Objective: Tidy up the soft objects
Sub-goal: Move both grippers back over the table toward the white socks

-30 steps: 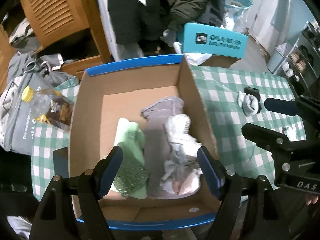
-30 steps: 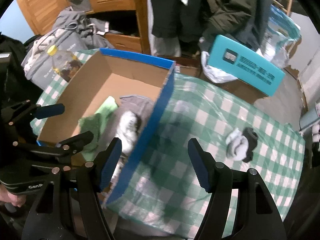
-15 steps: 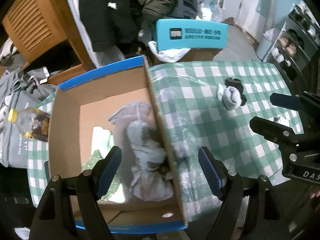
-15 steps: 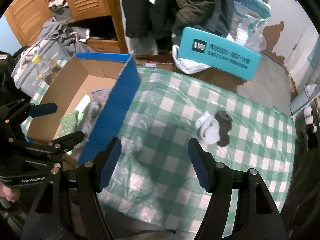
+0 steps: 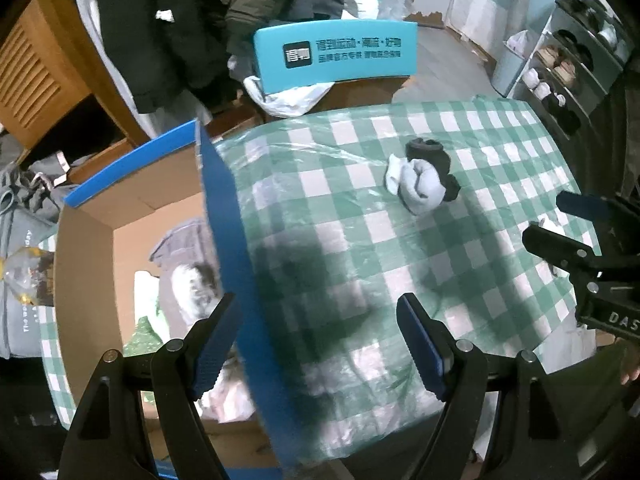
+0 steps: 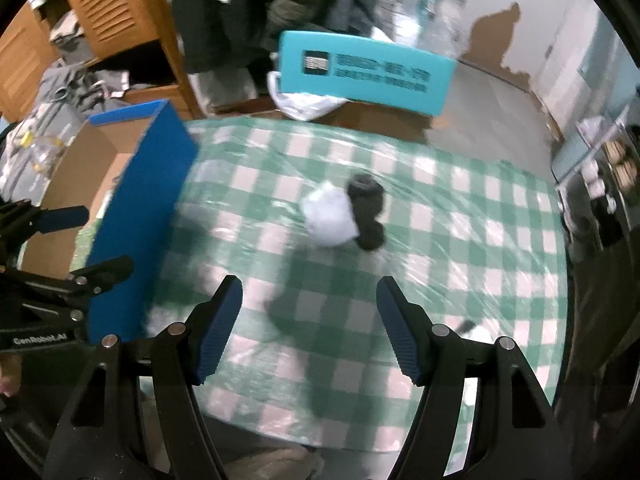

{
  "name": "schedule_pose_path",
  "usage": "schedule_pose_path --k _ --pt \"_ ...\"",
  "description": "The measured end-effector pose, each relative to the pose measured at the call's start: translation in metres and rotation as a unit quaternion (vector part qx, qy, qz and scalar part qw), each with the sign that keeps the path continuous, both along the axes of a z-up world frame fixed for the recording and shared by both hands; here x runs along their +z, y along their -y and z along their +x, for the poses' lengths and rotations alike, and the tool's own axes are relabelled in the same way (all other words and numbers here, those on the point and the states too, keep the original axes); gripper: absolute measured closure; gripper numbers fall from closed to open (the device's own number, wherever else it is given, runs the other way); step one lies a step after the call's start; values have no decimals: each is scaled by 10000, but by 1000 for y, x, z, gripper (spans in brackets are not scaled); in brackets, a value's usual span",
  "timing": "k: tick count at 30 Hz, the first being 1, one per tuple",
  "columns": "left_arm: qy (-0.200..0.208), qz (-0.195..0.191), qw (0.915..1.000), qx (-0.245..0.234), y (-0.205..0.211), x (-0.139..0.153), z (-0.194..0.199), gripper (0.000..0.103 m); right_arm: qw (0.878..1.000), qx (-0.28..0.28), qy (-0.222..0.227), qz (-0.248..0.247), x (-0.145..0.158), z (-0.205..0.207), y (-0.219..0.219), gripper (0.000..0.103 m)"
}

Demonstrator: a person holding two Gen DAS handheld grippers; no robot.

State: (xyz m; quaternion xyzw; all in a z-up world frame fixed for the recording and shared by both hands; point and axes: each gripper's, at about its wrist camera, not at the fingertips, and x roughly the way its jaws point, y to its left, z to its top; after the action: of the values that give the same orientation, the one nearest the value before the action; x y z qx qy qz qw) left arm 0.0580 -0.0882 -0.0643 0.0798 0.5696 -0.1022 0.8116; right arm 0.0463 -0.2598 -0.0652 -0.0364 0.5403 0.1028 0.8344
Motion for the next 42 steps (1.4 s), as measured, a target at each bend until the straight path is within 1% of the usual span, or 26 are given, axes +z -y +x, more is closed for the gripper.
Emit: schedule_pose_path --k 6,11,16,24,33,42 --pt "-110 20 9999 -117 22 -12 7 23 9991 -367 -147 -138 -16 1 37 34" --pt "-259 48 9993 -272 41 -24 11 23 9977 -610 -268 -153 -26 0 66 34" --pt "-347 84 9985 -420 57 -34 14 23 9946 -931 -409 -179 -37 1 97 34" --pt "-467 -5 9974 -552 75 -45 23 23 9885 -1320 -703 -227 -60 0 136 34" --pt "-700 -162 9959 -549 86 -63 36 23 9821 -1512 -1087 -281 -90 2 156 34" --pt "-885 -285 9944 -498 93 -80 50 22 9777 -1611 -1320 -251 -111 3 167 34"
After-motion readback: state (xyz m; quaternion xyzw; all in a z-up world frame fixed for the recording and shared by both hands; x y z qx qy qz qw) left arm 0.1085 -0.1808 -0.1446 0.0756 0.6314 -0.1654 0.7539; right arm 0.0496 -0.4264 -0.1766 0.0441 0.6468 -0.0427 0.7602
